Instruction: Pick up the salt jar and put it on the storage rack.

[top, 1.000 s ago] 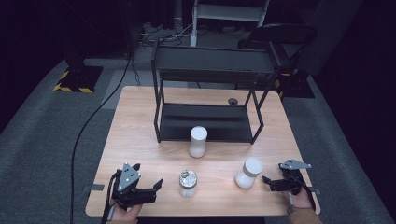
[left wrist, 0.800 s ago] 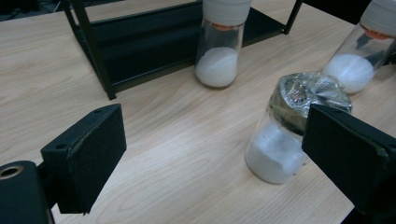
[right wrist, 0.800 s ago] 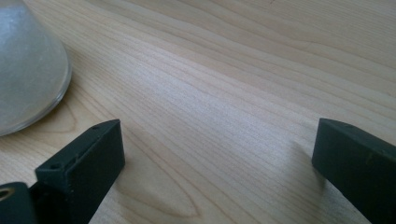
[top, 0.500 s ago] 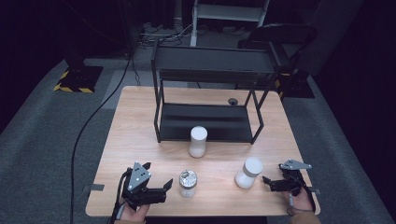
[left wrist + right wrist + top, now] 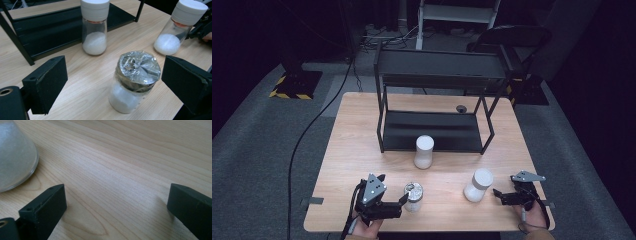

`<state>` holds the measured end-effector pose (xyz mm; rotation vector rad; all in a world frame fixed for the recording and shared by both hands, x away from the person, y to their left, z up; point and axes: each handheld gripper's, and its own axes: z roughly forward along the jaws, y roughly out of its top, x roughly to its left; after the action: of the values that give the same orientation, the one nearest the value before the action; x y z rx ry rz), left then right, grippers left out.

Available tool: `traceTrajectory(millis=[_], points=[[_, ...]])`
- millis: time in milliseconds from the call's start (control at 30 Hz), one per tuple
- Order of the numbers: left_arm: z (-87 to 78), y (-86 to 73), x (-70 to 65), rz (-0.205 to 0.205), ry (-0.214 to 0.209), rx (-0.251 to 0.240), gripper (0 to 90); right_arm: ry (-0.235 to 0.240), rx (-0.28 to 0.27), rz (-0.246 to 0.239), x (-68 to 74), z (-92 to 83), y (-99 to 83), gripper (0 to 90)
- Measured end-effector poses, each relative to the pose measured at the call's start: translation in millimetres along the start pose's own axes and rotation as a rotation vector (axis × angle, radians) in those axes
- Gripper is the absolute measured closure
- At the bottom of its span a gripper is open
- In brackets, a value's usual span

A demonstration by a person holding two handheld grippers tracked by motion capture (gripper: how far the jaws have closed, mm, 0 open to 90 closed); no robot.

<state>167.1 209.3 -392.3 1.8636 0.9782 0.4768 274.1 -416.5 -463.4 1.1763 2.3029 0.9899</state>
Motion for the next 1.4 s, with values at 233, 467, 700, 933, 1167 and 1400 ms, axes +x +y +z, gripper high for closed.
traceTrajectory(millis=[233, 467, 700, 933, 1167, 1400], points=[[5.6, 0.0, -6.4, 0.015, -0.013, -0.016, 6.2, -0.001, 0.000, 0.001, 0.3, 0.1, 0.0, 2.0], [12.5, 3.1, -10.1, 0.019, -0.029, -0.005, 6.3, -0.001, 0.000, 0.001, 0.3, 0.1, 0.0, 2.0], [18.8, 2.1, -17.7, 0.030, -0.023, -0.003, 6.6, -0.001, 0.000, 0.001, 0.3, 0.1, 0.1, 2.0], [29.1, -2.9, -18.1, 0.036, -0.018, 0.017, 6.9, -0.001, 0.000, 0.001, 0.3, 0.1, 0.0, 2.0], [39.8, -8.7, -15.4, 0.057, -0.056, 0.046, 3.8, -0.001, 0.000, 0.001, 0.3, 0.1, 0.1, 2.0], [49.4, -13.5, -16.5, 0.056, -0.044, 0.066, 6.2, -0.002, 0.000, 0.001, 0.4, 0.1, 0.0, 2.1]])
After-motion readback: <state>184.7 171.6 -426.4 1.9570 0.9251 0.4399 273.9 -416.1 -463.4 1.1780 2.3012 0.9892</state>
